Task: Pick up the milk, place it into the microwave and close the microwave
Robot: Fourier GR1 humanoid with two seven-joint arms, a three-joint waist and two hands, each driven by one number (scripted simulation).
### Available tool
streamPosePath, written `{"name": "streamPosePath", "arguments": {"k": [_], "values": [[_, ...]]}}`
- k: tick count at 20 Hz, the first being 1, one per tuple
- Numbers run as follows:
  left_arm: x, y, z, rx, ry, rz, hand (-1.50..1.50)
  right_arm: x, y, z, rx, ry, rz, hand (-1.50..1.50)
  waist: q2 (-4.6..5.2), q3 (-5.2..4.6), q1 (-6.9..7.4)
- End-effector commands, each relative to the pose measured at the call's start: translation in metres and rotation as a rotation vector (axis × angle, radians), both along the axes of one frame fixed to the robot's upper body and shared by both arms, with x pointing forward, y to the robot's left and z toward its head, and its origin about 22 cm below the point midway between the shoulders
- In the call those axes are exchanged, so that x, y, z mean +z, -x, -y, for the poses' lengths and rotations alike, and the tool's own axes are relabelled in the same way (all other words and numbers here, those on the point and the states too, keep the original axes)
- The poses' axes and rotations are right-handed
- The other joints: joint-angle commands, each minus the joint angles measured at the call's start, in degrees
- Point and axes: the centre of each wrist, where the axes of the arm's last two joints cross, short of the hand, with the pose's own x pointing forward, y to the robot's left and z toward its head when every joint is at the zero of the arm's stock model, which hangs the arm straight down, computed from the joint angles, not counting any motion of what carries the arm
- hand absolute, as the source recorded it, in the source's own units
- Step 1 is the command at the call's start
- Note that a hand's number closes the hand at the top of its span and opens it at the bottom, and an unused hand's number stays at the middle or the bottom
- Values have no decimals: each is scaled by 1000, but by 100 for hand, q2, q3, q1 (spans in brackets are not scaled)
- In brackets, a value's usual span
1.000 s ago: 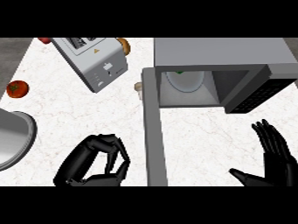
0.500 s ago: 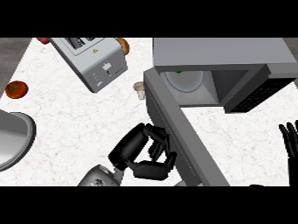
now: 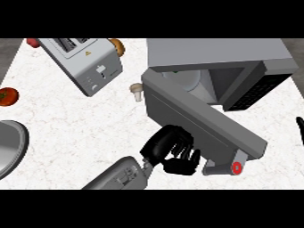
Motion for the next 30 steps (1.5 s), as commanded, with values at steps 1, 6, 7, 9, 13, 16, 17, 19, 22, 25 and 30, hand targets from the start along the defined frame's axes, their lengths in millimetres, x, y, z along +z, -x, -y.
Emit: {"name": "streamPosePath", "arguments": {"k": [1, 6, 7, 9, 13, 16, 17, 19, 22, 25, 30], "values": [[-14, -5, 9, -5, -71, -52, -150, 16, -6, 3, 85, 20, 19, -150, 60, -3, -198], [17, -15, 24, 22, 94, 11, -150, 36, -22, -12, 178, 11, 61, -150, 132, -18, -484], [20, -21, 24, 47, 109, 2, 150, 40, -21, -8, 201, 16, 70, -150, 139, -16, -552], [30, -29, 26, 50, 164, 3, 150, 46, -26, -13, 237, 0, 99, -150, 177, -18, -658], [56, -44, 33, 65, 258, 37, 150, 60, -30, -18, 299, 41, 111, -150, 223, -26, -904], [63, -56, 32, 105, 269, 57, 150, 72, -31, -17, 319, 32, 148, -150, 246, -23, -1130], [67, -59, 35, 109, 265, 70, 150, 71, -30, -23, 348, 36, 139, -150, 255, -18, -1181], [77, -68, 37, 111, 268, 77, 150, 78, -33, -22, 329, 42, 156, -150, 285, -13, -1258], [82, -76, 37, 143, 282, 89, 150, 86, -33, -22, 356, 39, 160, -150, 304, -13, -1401], [95, -85, 41, 154, 275, 102, 150, 92, -36, -19, 394, 51, 153, -150, 344, 1, -1492], [107, -97, 43, 183, 286, 120, 150, 102, -38, -20, 431, 53, 161, -150, 393, 4, -1660]]}}
